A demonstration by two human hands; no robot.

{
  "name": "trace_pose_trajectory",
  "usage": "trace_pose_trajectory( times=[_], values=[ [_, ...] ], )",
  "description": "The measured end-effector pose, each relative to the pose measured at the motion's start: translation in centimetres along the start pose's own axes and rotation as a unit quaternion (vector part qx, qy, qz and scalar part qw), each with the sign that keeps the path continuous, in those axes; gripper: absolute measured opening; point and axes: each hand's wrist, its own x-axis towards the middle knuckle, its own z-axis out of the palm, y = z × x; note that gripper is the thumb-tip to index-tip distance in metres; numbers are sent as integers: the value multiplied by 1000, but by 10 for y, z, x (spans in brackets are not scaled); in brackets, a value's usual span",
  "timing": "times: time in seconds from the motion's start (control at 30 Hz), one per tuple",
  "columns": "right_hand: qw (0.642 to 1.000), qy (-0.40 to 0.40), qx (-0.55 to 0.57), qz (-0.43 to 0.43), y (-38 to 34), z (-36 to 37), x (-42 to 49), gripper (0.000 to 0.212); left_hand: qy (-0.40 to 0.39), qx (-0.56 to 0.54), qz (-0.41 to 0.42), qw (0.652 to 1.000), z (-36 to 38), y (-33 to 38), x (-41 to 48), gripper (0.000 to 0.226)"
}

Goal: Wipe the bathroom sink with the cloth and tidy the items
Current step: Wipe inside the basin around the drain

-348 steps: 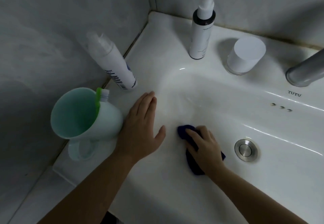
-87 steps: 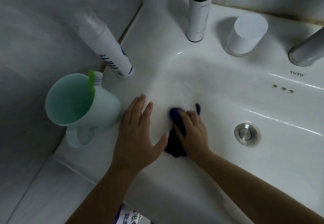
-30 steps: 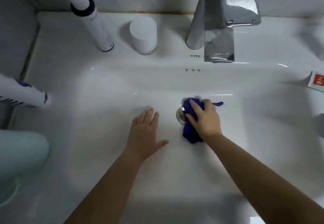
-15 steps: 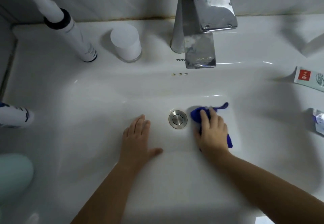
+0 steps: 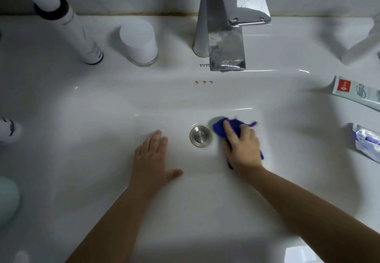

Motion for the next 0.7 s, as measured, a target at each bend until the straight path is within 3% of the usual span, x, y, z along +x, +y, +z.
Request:
trace_pose_trajectory(
  times=[0.07,0.1,0.27,0.37,0.47,0.57,0.7],
  values=[
    [994,-36,13,-101,-17,7,4,45,3,10,7,1000,2,0,-1,96],
    [993,-43,6,-110,-16,7,9,45,7,11,10,1000,2,-1,-1,95],
    [991,-24,-88,101,51,-34,27,45,15,4,15,1000,1,-2,-2,94],
    [988,-72,-128,44,67,-49,-4,49,-15,-1,12,1000,-2,0,-1,94],
    [983,-172,-66,9,53,-57,-46,58,-37,-5,17,999,-18,3,-5,88],
    [955,-295,-1,26,32,-61,-51,63,29,9,5,1000,-56,1,-19,78],
    [940,-323,91,-61,-50,-35,-36,61,103,32,-36,993,-100,-21,-68,77]
  ],
)
